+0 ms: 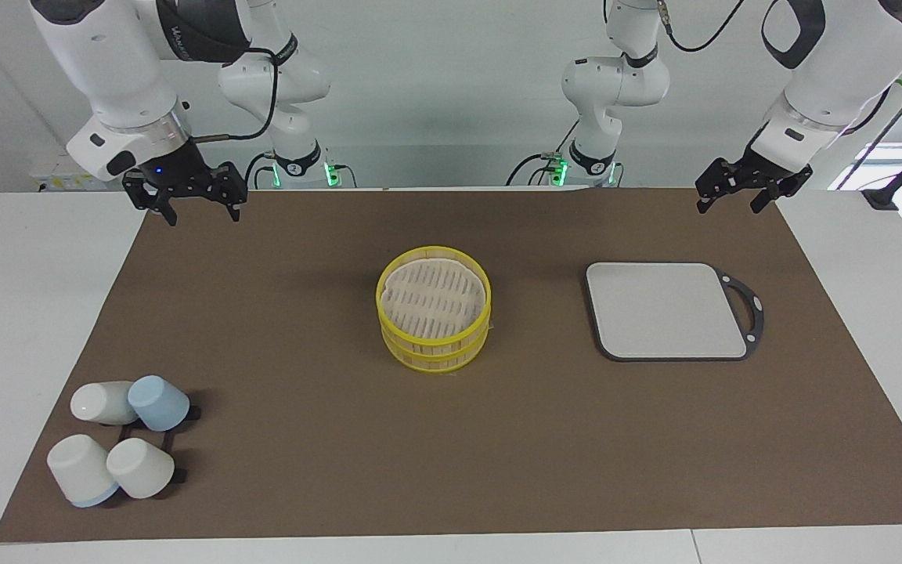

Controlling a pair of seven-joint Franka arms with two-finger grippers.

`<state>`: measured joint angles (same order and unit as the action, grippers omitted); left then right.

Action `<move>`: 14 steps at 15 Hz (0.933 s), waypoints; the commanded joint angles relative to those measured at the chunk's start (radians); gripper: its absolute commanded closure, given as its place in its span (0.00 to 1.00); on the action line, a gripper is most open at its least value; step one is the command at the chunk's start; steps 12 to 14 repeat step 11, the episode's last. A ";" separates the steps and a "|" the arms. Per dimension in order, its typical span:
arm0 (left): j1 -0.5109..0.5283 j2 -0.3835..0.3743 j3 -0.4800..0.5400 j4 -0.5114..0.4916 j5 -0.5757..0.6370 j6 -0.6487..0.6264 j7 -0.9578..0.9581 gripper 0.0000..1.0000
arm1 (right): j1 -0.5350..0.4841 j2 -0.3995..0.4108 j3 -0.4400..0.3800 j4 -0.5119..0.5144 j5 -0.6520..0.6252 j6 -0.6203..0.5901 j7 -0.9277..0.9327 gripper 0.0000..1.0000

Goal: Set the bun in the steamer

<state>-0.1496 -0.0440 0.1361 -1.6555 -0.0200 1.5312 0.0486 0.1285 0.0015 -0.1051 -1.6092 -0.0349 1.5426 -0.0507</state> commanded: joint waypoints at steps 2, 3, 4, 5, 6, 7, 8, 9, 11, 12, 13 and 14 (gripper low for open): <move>-0.004 0.006 0.008 0.013 -0.011 -0.009 0.013 0.00 | 0.003 0.003 -0.030 0.014 0.017 -0.030 -0.029 0.00; -0.004 0.006 0.008 0.013 -0.011 -0.009 0.013 0.00 | 0.005 0.003 -0.028 0.014 0.015 -0.027 -0.028 0.00; -0.004 0.006 0.008 0.013 -0.011 -0.009 0.013 0.00 | 0.005 0.003 -0.028 0.014 0.015 -0.021 -0.028 0.00; -0.004 0.006 0.008 0.014 -0.011 -0.009 0.013 0.00 | 0.005 0.003 -0.030 0.014 0.017 -0.013 -0.029 0.00; -0.002 0.006 0.008 0.014 -0.011 -0.009 0.014 0.00 | 0.005 0.003 -0.028 0.014 0.017 -0.012 -0.029 0.00; -0.002 0.006 0.008 0.013 -0.011 -0.009 0.013 0.00 | 0.005 0.003 -0.028 0.012 0.017 -0.013 -0.029 0.00; -0.004 0.006 0.008 0.013 -0.011 -0.009 0.013 0.00 | 0.005 0.003 -0.028 0.011 0.017 -0.013 -0.029 0.00; -0.004 0.007 0.008 0.014 -0.011 -0.009 0.013 0.00 | 0.005 0.003 -0.028 0.011 0.017 -0.013 -0.029 0.00; -0.004 0.006 0.008 0.014 -0.011 -0.009 0.013 0.00 | 0.005 0.003 -0.028 0.011 0.017 -0.013 -0.029 0.00; -0.004 0.006 0.008 0.014 -0.011 -0.009 0.013 0.00 | 0.005 0.003 -0.028 0.011 0.017 -0.013 -0.029 0.00; -0.004 0.006 0.008 0.014 -0.011 -0.009 0.013 0.00 | 0.005 0.003 -0.028 0.011 0.017 -0.013 -0.029 0.00; -0.004 0.006 0.008 0.014 -0.011 -0.009 0.013 0.00 | 0.005 0.003 -0.028 0.011 0.017 -0.013 -0.029 0.00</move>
